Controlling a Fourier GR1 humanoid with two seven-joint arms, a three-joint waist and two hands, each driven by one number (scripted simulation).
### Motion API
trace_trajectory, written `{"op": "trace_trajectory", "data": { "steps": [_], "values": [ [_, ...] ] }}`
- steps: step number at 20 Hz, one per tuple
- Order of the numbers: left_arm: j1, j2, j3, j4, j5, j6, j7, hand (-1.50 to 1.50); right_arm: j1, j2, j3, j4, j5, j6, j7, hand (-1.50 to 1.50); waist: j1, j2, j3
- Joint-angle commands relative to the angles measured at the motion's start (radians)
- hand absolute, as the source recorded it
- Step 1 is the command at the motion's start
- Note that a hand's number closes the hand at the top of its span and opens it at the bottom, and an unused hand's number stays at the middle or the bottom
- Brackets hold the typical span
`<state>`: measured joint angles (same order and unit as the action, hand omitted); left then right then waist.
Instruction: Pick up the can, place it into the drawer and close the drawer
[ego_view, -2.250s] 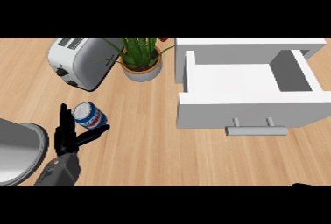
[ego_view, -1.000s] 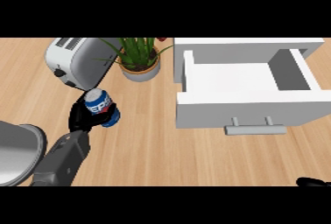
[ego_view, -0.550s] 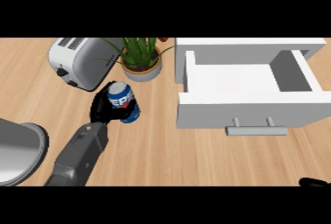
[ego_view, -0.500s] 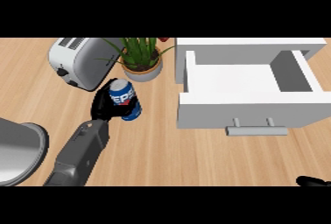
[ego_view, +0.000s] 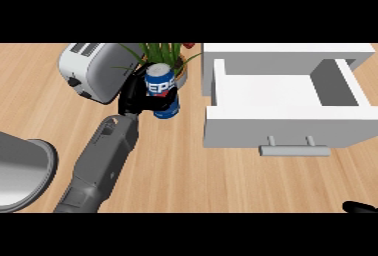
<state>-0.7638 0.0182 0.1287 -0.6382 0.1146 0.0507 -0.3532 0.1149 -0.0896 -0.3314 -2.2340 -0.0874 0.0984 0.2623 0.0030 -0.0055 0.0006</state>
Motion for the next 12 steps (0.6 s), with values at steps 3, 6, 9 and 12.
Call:
{"op": "trace_trajectory", "data": {
  "steps": [3, 6, 9, 12],
  "values": [
    [-0.047, -0.004, -0.067, -0.279, 0.024, 0.037, 0.282, 1.50, 0.008, 0.008, 0.006, 0.007, 0.030, -0.003, -0.018, -1.50, 0.012, -0.004, 0.000],
    [-0.103, -0.017, -0.116, -0.249, 0.056, 0.113, 0.286, 1.50, -0.063, -0.033, -0.024, -0.017, -0.030, -0.020, 0.080, -1.50, -0.007, 0.002, -0.001],
    [-0.188, -0.017, -0.164, -0.262, 0.062, 0.202, 0.355, 1.50, -0.012, -0.007, 0.011, -0.036, -0.004, 0.000, 0.040, -1.50, -0.027, 0.001, 0.000],
    [-0.212, -0.017, -0.179, -0.308, 0.050, 0.203, 0.423, 1.50, -0.053, -0.018, 0.014, 0.008, 0.034, -0.019, 0.049, -1.50, -0.014, 0.002, 0.000]
  ]
}}
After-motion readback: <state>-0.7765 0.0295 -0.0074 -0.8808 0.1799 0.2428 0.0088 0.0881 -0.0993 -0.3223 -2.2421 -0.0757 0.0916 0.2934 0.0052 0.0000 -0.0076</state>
